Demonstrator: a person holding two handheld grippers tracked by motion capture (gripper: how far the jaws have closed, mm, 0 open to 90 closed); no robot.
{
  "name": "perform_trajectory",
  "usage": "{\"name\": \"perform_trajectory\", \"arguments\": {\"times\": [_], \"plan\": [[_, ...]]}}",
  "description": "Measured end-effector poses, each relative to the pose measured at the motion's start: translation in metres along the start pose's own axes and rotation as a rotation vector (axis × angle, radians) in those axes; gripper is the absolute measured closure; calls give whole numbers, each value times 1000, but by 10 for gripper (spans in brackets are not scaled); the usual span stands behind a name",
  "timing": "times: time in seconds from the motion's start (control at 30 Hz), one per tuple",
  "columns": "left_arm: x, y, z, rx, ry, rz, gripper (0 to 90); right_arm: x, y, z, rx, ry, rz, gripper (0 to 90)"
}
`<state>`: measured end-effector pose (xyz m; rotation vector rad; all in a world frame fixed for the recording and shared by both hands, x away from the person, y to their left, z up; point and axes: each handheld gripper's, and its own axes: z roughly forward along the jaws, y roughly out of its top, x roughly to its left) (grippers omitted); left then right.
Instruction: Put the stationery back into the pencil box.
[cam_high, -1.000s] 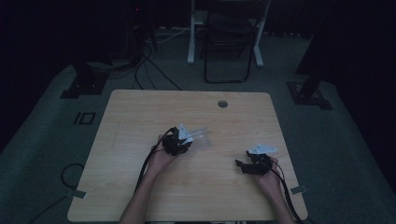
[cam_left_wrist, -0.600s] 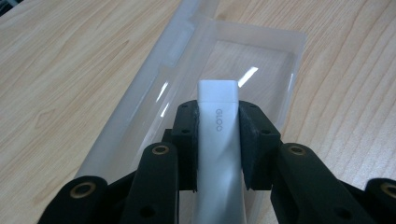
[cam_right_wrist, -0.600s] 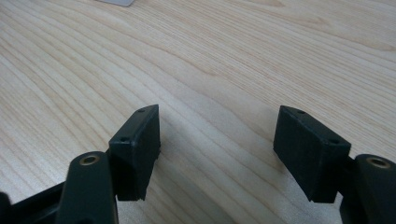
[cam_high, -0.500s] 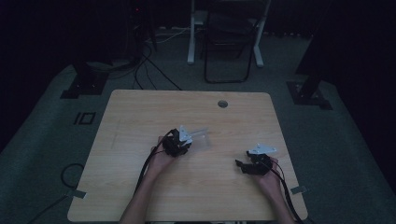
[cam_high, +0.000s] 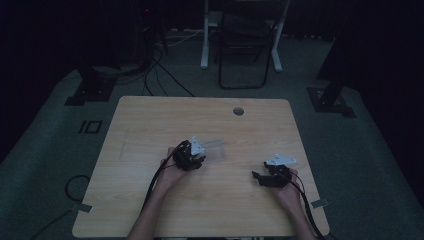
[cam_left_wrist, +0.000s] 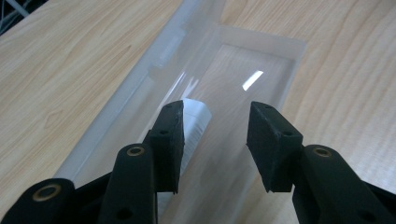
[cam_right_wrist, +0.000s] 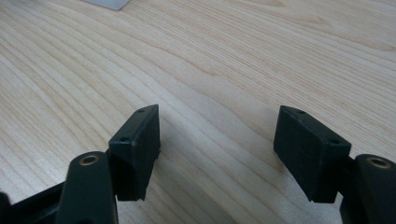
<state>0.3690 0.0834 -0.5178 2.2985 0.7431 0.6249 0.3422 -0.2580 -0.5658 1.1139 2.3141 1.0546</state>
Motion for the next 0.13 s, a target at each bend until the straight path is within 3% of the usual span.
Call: {"name": "perform_trajectory", "arguments": {"times": [0.13], "plan": [[-6,0,-9,-19,4,8,562,0,0,0,0,0,0,316]]}}
